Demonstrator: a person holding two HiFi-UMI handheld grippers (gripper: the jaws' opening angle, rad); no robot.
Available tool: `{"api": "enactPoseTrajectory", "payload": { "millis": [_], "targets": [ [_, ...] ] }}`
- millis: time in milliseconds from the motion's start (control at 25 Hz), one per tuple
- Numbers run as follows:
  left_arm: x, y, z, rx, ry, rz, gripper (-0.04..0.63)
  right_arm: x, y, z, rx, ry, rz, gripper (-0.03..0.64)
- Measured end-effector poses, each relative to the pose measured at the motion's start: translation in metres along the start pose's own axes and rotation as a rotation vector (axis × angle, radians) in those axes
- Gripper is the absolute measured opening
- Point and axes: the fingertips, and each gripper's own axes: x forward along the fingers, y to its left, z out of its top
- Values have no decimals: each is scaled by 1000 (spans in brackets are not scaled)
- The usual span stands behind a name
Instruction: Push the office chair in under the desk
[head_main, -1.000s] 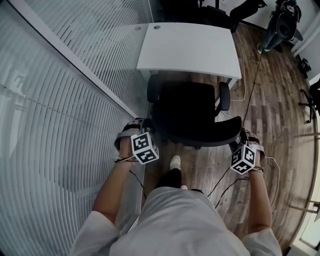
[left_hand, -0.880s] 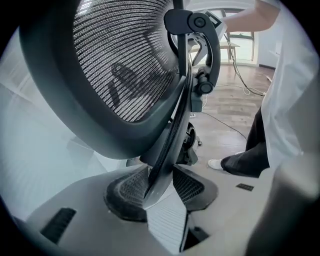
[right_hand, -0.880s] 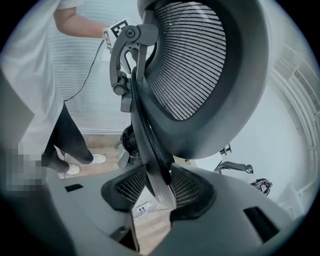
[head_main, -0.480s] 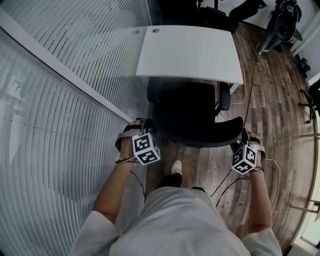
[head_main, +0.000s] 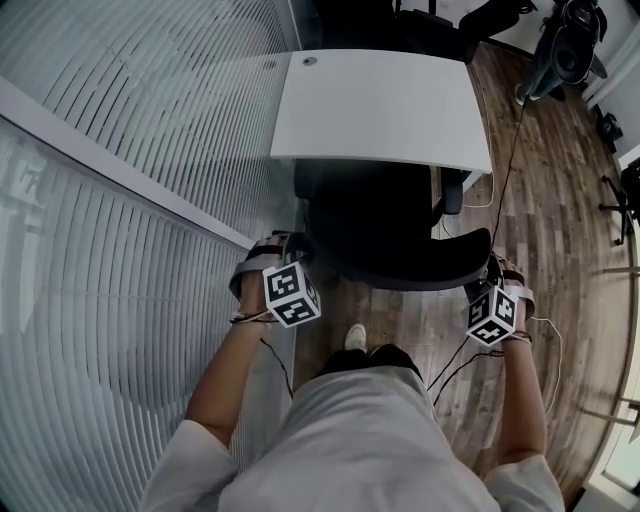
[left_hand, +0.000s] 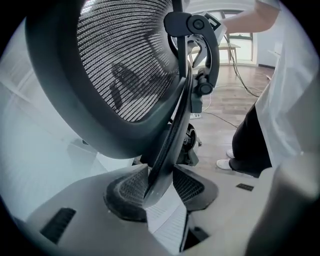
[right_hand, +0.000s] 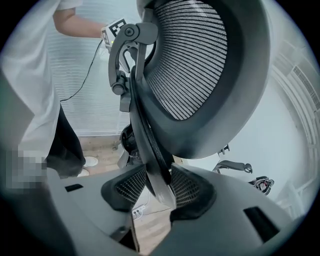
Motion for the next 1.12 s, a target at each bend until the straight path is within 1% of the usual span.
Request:
{"api": "enactPoseTrajectory", "payload": {
  "millis": [320,520,960,1120],
  "targets": [
    [14,19,1,-4,5,1,162,16,-16,4,2,0,-3,166],
    [16,24,5,-4,0,-7,163,18,-23,3,9,4,6,167],
    [24,35,10,-22,2,9,164,28,-37,2,13,-13,-28,173],
    [31,44,11,-21,16,14,164,34,-46,3,5,-23,-23,172]
  ]
}}
